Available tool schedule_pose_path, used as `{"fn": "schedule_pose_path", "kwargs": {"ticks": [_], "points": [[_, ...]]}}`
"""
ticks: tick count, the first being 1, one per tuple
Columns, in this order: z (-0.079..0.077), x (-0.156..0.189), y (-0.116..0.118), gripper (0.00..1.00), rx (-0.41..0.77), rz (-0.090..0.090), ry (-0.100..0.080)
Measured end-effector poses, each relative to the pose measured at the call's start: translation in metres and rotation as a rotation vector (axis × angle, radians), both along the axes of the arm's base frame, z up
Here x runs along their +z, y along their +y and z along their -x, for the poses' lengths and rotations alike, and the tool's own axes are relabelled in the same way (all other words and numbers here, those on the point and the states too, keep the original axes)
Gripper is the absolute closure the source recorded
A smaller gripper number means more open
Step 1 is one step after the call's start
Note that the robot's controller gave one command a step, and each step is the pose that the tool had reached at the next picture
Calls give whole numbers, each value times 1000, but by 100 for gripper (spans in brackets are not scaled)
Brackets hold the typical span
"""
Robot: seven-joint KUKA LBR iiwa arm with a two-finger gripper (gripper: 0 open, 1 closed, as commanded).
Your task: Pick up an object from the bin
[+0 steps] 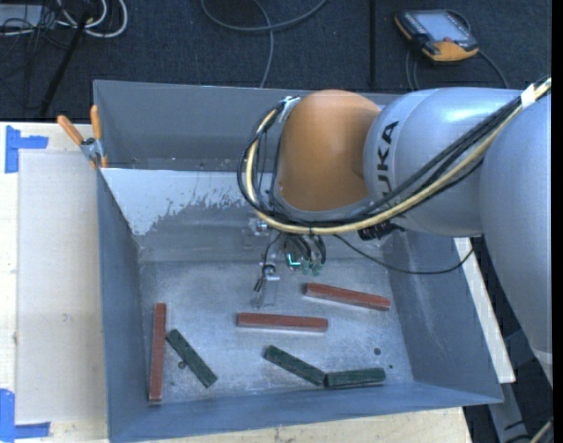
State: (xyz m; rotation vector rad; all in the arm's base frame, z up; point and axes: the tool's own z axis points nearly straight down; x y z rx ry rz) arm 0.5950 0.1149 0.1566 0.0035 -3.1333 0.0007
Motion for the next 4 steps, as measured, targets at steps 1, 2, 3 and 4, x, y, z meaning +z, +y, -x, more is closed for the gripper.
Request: {"fn": "schedule_pose_path", "kwargs": {"ticks": [1,2,3,4], "points": [[-2,4,0,0,-3,-1,-8],[21,-60,-28,0,-11,-2,-11],[31,-80,-36,0,-8,0,-2],[22,-54,-47,0,-209,0,-8]]}}
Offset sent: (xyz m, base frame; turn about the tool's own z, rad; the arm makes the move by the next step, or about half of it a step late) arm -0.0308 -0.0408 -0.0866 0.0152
